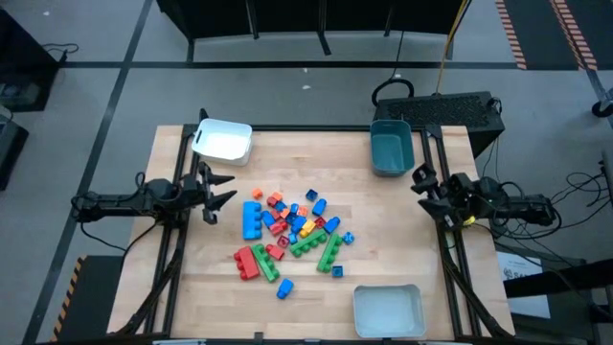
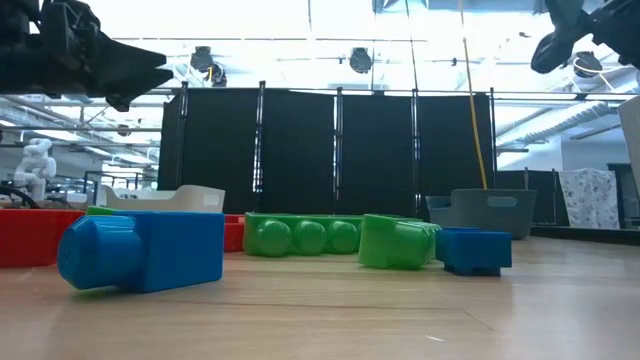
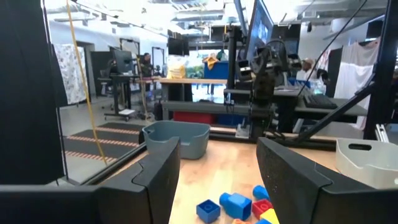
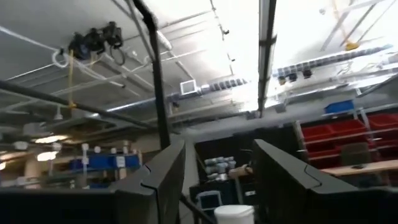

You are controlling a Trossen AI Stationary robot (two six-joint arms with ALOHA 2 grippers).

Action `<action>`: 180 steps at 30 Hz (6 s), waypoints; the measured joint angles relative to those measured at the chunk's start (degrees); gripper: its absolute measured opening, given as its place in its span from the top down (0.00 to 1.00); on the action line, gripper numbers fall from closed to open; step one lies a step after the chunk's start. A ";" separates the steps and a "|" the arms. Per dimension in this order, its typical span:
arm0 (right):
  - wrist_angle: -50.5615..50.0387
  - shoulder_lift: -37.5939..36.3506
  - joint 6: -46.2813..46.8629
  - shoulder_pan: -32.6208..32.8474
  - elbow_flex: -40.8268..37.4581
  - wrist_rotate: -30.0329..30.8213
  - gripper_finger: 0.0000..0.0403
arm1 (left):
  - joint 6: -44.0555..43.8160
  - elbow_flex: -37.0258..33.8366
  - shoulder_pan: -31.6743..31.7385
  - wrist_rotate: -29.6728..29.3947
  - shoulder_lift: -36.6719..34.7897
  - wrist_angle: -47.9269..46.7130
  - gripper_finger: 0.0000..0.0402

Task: Sort blocks by size
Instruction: Put the large 4 stud green game piece into the blue bin

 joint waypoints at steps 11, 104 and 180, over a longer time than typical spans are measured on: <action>0.52 0.01 2.29 0.00 1.20 4.91 0.57 | -1.54 0.07 0.00 0.00 0.00 -0.05 0.47; -72.90 108.67 -43.44 19.01 72.70 23.14 0.31 | -6.10 3.21 0.02 -0.28 0.09 -17.10 0.47; -82.12 74.07 -36.96 -37.27 53.11 24.32 0.98 | -6.10 3.10 0.02 -1.57 0.11 -16.90 0.47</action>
